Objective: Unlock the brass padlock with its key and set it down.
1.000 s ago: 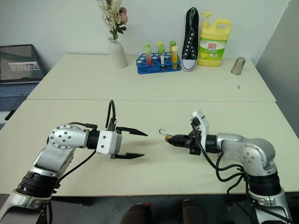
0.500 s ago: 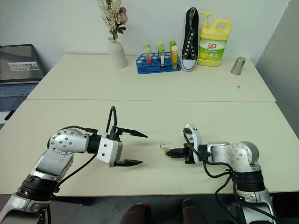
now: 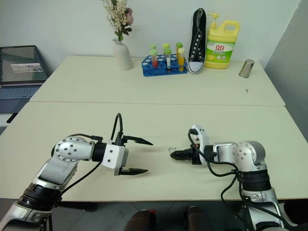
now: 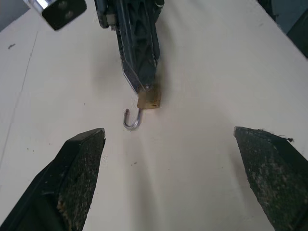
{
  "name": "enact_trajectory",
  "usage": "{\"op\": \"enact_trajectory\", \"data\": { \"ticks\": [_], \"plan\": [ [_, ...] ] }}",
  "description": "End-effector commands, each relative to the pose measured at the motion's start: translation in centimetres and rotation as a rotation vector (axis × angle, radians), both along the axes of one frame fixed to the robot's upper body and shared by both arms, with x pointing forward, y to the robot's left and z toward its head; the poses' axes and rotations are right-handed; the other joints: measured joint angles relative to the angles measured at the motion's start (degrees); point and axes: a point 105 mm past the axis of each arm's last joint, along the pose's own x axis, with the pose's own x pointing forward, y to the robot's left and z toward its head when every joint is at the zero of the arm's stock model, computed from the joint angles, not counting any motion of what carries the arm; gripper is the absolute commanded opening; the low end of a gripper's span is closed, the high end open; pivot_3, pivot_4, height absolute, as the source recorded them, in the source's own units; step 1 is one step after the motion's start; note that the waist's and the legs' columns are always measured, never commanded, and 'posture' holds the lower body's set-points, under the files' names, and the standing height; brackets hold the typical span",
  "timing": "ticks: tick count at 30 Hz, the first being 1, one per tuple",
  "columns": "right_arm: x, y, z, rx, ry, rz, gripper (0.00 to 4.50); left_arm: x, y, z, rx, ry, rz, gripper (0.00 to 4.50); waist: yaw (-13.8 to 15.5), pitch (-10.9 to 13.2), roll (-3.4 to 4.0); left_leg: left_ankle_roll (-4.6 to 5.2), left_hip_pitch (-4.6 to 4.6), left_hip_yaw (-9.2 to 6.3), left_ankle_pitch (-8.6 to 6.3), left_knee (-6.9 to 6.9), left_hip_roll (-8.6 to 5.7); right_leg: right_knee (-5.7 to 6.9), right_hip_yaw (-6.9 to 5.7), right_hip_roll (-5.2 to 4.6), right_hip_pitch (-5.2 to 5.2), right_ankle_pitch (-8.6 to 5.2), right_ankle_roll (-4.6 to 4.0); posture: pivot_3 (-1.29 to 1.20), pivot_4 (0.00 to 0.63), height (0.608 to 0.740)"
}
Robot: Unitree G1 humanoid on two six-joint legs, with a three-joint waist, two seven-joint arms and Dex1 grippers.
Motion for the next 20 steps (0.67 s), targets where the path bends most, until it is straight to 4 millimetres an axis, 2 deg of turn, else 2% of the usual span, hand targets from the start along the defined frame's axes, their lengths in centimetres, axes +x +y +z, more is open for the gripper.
{"op": "enact_trajectory", "data": {
  "ticks": [1, 4, 7, 11, 15, 20],
  "plan": [
    [-0.4, -2.0, 0.5, -0.116, -0.136, 0.009, 4.40, 0.3, -0.1, 0.7, -0.070, 0.073, 0.068, 4.50, 0.1, 0.0, -0.01, 0.00, 0.00, -0.03, 0.00, 0.00, -0.01, 0.00, -0.02, -0.01, 0.00, 0.00, 0.00, 0.00, 0.150, 0.740],
    [-0.9, -2.2, 1.5, -0.113, -0.223, 0.055, 4.46, 0.7, 0.2, 0.4, -0.077, 0.100, 0.122, 4.50, 0.0, 0.0, -0.01, 0.00, -0.01, -0.03, 0.00, -0.01, -0.01, -0.05, -0.03, 0.00, 0.01, 0.00, 0.00, 0.00, 0.150, 0.740],
    [-1.6, -2.8, 2.8, -0.169, -0.384, 0.113, 4.46, 0.4, 0.6, -0.4, -0.029, 0.143, 0.141, 4.50, -0.2, 0.0, 0.03, 0.00, -0.01, -0.03, 0.00, -0.03, 0.02, -0.03, -0.01, 0.02, -0.02, 0.00, 0.00, 0.00, 0.150, 0.740],
    [-3.9, -3.0, 3.6, -0.237, -0.544, 0.267, 4.46, 0.0, 0.8, -0.4, -0.016, 0.155, 0.127, 4.50, -0.1, 0.0, 0.04, 0.00, 0.00, -0.02, 0.00, -0.06, 0.07, -0.04, 0.00, 0.05, -0.04, -0.01, 0.00, 0.00, 0.150, 0.740],
    [-5.6, -3.0, 4.7, -0.217, -0.629, 0.343, 4.46, 0.0, 0.8, -0.3, -0.017, 0.177, 0.107, 4.50, 0.0, 0.0, 0.02, 0.00, 0.00, -0.01, 0.00, -0.03, 0.04, -0.05, -0.01, 0.04, -0.02, -0.01, 0.00, 0.00, 0.150, 0.740],
    [-5.3, -3.4, 5.9, -0.204, -0.698, 0.292, 4.46, 0.0, 0.8, -0.1, -0.031, 0.213, 0.088, 4.50, 0.0, 0.0, 0.01, -0.01, 0.03, 0.03, 0.00, 0.02, 0.03, -0.04, -0.01, 0.03, 0.01, -0.01, 0.01, 0.00, 0.150, 0.740]
  ]
}}
